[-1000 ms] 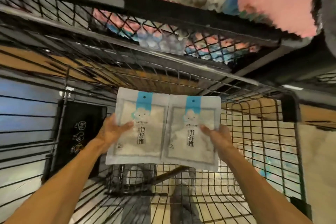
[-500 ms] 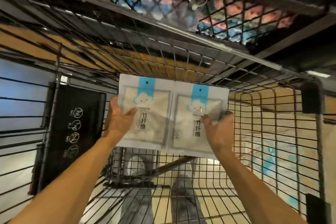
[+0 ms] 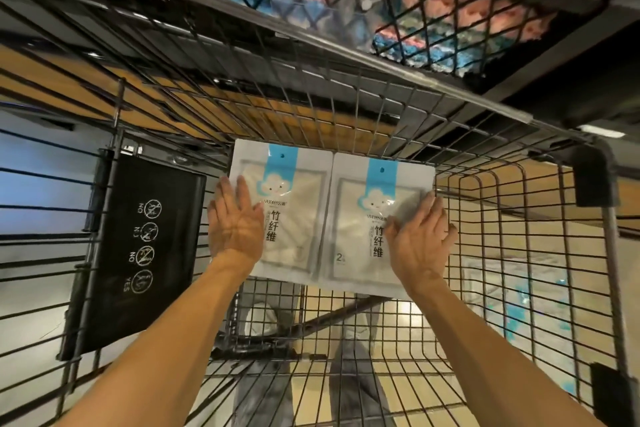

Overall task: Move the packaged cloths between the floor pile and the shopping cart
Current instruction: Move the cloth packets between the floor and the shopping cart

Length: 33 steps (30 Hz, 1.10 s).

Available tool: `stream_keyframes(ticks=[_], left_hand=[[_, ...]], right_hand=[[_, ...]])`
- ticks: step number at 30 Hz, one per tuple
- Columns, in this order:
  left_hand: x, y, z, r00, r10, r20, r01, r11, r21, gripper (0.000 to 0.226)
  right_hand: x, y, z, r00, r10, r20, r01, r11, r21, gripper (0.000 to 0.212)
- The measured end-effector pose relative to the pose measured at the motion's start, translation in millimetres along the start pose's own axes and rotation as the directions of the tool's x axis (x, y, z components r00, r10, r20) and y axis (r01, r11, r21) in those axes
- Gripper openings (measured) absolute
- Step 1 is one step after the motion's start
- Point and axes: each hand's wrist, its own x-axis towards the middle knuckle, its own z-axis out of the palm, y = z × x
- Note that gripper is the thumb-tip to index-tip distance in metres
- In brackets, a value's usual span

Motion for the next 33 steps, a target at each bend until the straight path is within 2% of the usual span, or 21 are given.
stream_keyframes(ticks=[5, 8, 11, 15, 21, 29, 33], left_hand=[[-14.1, 18.8, -44.5, 0.999, 0.028, -0.026, -0.026, 0.996, 0.081, 0.069], [-26.3, 29.2, -79.8, 0.989, 0.117, -0.090, -0.105, 0.986, 0.128, 0.069], [-42.5, 38.9, -124.7, 0.988, 0.142, -0.067, -0.130, 0.978, 0.160, 0.069], [-68.7, 52.3, -182.5, 0.993, 0.106, -0.052, -0.093, 0.973, 0.211, 0.068], [-118.4, 71.7, -257.0, 0.991, 0.071, -0.112, -0.042, 0.969, 0.242, 0.065], [-173.2, 124.2, -366.2, 0.969, 0.130, -0.209, -0.080, 0.969, 0.233, 0.067], [-197.6, 158.3, -417.5, 0.936, 0.227, -0.268, -0.169, 0.960, 0.223, 0.064]], right_hand=[[-8.1, -5.6, -45.1, 0.992, -0.122, 0.042, 0.122, 0.993, 0.008, 0.079], [-20.0, -3.7, -81.3, 0.982, -0.175, 0.071, 0.173, 0.984, 0.034, 0.075], [-30.3, 5.6, -122.2, 0.970, -0.230, 0.073, 0.231, 0.973, -0.010, 0.076], [-47.1, 23.8, -176.9, 0.962, -0.273, -0.011, 0.273, 0.962, 0.008, 0.076], [-82.5, 52.4, -257.9, 0.960, -0.255, -0.111, 0.264, 0.962, 0.069, 0.073], [-116.9, 90.4, -358.3, 0.944, -0.242, -0.226, 0.278, 0.949, 0.149, 0.068], [-129.7, 105.8, -405.6, 0.927, -0.215, -0.307, 0.280, 0.942, 0.186, 0.067]])
